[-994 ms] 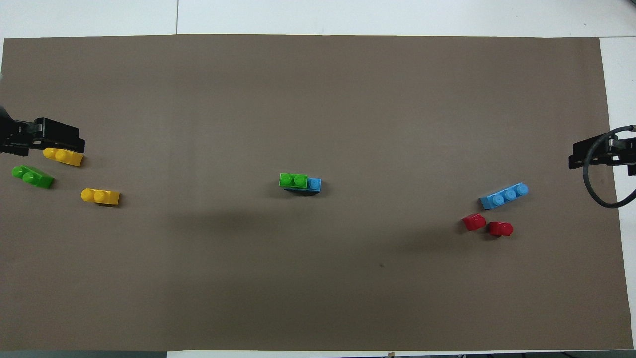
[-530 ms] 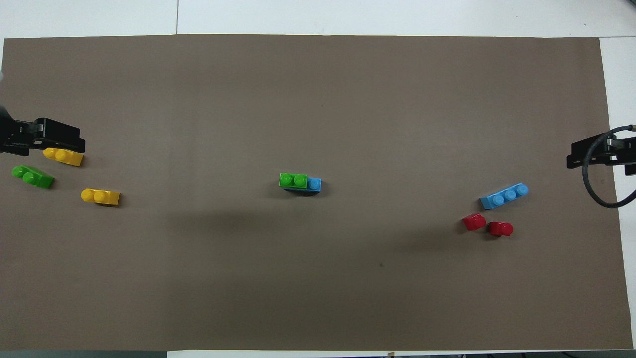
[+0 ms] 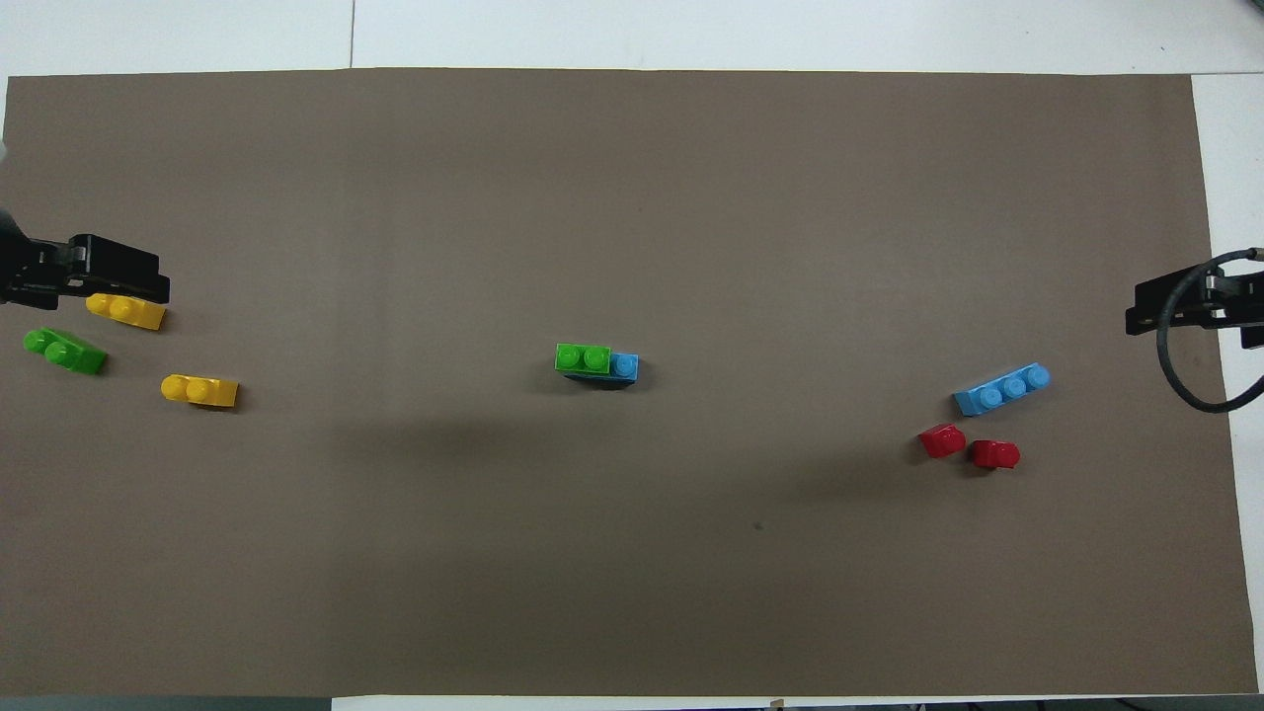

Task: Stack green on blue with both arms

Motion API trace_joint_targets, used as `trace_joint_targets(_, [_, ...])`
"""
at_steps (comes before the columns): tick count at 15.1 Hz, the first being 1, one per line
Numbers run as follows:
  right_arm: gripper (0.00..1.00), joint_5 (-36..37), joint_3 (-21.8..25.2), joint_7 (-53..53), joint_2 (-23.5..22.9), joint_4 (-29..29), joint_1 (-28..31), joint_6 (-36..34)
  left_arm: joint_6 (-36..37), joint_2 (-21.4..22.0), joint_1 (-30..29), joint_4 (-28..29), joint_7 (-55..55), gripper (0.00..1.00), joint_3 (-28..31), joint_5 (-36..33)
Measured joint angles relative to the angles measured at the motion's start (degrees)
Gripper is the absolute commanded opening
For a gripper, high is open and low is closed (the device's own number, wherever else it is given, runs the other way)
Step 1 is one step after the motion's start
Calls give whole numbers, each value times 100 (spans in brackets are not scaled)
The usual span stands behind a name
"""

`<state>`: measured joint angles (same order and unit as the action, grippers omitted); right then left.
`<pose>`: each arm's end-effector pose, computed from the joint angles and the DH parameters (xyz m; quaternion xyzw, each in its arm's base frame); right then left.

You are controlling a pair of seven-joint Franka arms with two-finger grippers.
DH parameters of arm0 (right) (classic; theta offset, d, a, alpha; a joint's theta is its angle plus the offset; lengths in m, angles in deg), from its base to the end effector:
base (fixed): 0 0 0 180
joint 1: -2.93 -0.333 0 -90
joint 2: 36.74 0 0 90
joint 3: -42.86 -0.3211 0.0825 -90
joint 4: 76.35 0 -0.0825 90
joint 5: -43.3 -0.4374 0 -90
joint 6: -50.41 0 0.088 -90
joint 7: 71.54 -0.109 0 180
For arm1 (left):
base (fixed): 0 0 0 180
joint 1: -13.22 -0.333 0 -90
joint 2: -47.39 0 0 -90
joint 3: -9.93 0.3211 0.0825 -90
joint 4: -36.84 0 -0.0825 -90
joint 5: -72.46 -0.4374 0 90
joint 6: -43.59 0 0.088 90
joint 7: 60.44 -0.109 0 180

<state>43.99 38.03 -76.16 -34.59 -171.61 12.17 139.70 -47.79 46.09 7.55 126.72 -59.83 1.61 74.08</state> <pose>0.5904 -0.0460 0.6009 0.9963 -0.0786 -0.0334 0.0077 0.6163 -0.0306 0.6171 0.9997 -0.0175 0.0014 0.0158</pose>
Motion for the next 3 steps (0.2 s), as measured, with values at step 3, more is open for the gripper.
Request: trace_joint_targets(3, [100,0,-2,0,0,0,0,0,0,0,0,0,-1,100,-2,0])
